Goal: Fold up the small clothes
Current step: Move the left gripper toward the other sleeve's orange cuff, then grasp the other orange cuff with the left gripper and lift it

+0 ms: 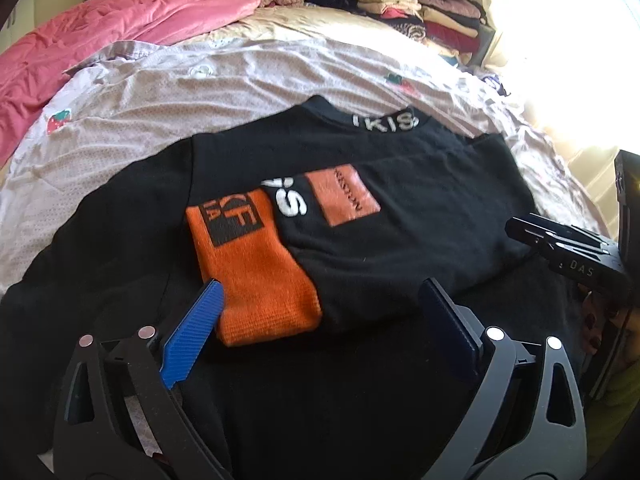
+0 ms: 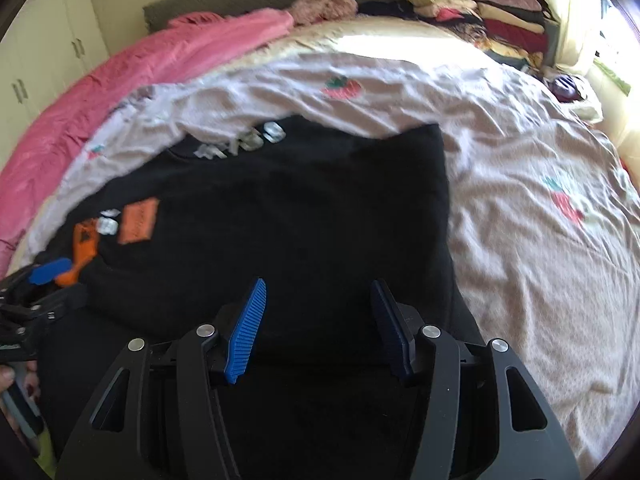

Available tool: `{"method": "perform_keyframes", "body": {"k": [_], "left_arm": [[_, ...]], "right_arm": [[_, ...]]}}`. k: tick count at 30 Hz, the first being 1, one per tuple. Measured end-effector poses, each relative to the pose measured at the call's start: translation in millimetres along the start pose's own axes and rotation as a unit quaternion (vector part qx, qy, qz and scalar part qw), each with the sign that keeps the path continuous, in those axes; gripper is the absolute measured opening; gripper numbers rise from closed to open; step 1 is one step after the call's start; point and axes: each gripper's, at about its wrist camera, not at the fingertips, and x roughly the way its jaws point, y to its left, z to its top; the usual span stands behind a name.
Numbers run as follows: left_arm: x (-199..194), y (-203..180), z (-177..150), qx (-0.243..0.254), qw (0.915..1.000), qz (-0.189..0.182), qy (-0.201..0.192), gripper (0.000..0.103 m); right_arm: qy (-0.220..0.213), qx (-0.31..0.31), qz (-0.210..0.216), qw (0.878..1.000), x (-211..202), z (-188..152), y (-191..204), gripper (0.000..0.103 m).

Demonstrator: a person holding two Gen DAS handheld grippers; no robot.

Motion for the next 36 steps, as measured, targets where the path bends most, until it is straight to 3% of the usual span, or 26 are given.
{"method": "perform_keyframes", "body": {"k": [7, 15, 20, 21, 23, 29, 36], "left_arm": [[-3.6, 2.0, -7.0, -0.001, 1.0000, 0.007, -0.002, 0.092], [-33.7, 13.7, -11.3, -0.037, 0.9987, -0.001, -0.035, 0.093], [-60.8, 26.8, -15.8, -0.060, 0.9953, 0.029, -0.071, 0.093], [-64.8, 29.5, -16.9, -0.065, 0.9945, 0.035, -0.075, 0.093], [-73.3, 35.6, -20.8, -0.075, 0.9924, 0.055, -0.081, 0.093], [-93.1, 52.7, -31.9, -0.091, 0.9845, 0.118, -0.093, 0.093], [-114.2, 72.4, -45.9, -0.115, 0.9796, 0.130, -0.102, 0.094]], "right_arm": [[0.000, 0.013, 0.004, 1.000, -0.4, -4.3, -2.7, 0.054], [-0.035, 0.030, 0.050, 0.998, -34.9, -10.6, -4.1, 0.073], [-0.054, 0.012, 0.065, 0.996, -52.2, -9.2, 13.3, 0.075], [-0.057, 0.008, 0.069, 0.996, -55.5, -8.7, 18.2, 0.083], [-0.066, 0.003, 0.073, 0.995, -62.3, -9.9, 26.9, 0.088], [-0.080, -0.011, 0.100, 0.992, -75.7, -9.9, 54.0, 0.088], [-0.085, -0.051, 0.113, 0.989, -85.2, -14.1, 91.9, 0.088]]}}
